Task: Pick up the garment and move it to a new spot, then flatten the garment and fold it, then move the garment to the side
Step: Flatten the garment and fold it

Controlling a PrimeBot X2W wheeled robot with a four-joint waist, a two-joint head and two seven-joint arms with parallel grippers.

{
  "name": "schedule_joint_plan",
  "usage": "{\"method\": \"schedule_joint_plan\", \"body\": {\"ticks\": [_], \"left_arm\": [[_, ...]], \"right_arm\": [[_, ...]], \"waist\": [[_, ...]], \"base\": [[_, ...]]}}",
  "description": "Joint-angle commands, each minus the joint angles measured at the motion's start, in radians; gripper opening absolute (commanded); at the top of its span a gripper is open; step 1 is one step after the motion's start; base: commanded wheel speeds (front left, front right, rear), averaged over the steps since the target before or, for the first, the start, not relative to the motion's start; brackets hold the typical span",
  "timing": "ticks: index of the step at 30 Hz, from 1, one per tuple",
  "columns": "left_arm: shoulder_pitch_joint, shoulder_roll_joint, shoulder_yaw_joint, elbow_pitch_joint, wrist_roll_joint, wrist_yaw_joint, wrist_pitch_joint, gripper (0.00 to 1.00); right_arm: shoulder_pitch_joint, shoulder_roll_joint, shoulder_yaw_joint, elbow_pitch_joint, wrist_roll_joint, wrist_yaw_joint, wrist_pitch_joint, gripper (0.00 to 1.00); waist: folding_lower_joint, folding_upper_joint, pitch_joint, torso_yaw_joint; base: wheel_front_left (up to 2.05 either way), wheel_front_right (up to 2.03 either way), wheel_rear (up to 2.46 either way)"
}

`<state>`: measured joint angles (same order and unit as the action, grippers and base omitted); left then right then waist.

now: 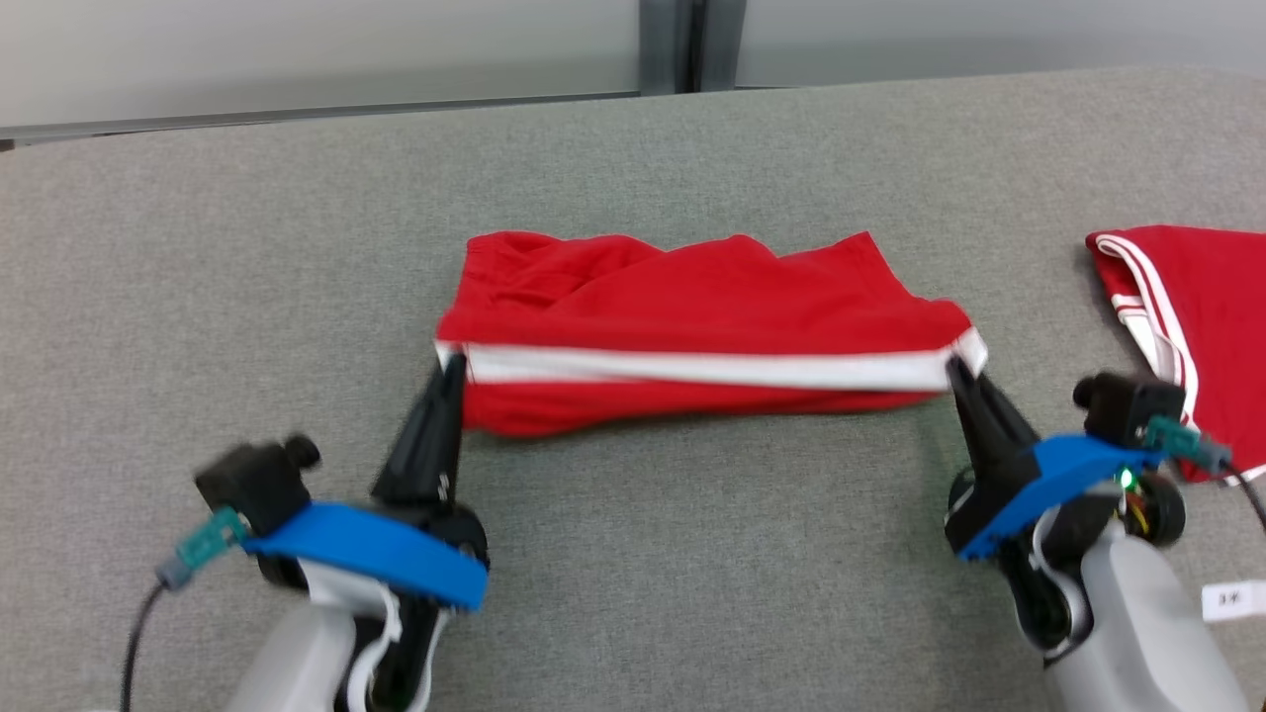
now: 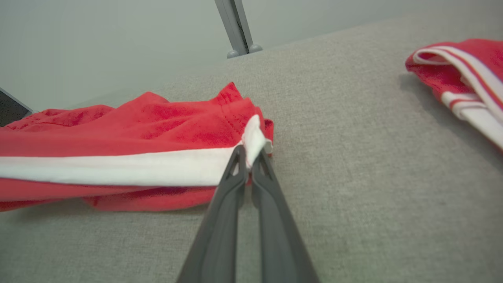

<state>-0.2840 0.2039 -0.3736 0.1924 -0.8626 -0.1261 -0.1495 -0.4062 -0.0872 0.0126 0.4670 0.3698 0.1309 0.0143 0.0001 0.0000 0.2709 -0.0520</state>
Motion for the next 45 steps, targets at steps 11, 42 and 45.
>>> {"method": "schedule_joint_plan", "body": {"ticks": [11, 42, 45], "left_arm": [[0.167, 0.041, -0.080, 0.028, -0.036, -0.005, -0.020, 0.00], [0.296, -0.072, 0.268, 0.019, 0.554, 0.020, -0.116, 1.00], [0.300, -0.081, 0.283, 0.025, 0.567, 0.012, -0.116, 1.00]], "right_arm": [[0.172, 0.000, -0.045, 0.014, -0.037, 0.000, 0.047, 0.00], [0.383, 0.009, -0.055, -0.297, -0.237, 0.000, -0.155, 1.00], [0.383, 0.012, -0.054, -0.294, -0.236, 0.000, -0.155, 1.00]], "waist": [[-0.0001, 0.0000, -0.055, 0.036], [-0.0001, 0.0000, -0.229, 0.053], [-0.0001, 0.0000, -0.226, 0.052]], "base": [[0.00, 0.00, 0.00], [0.00, 0.00, 0.00], [0.00, 0.00, 0.00]]}}
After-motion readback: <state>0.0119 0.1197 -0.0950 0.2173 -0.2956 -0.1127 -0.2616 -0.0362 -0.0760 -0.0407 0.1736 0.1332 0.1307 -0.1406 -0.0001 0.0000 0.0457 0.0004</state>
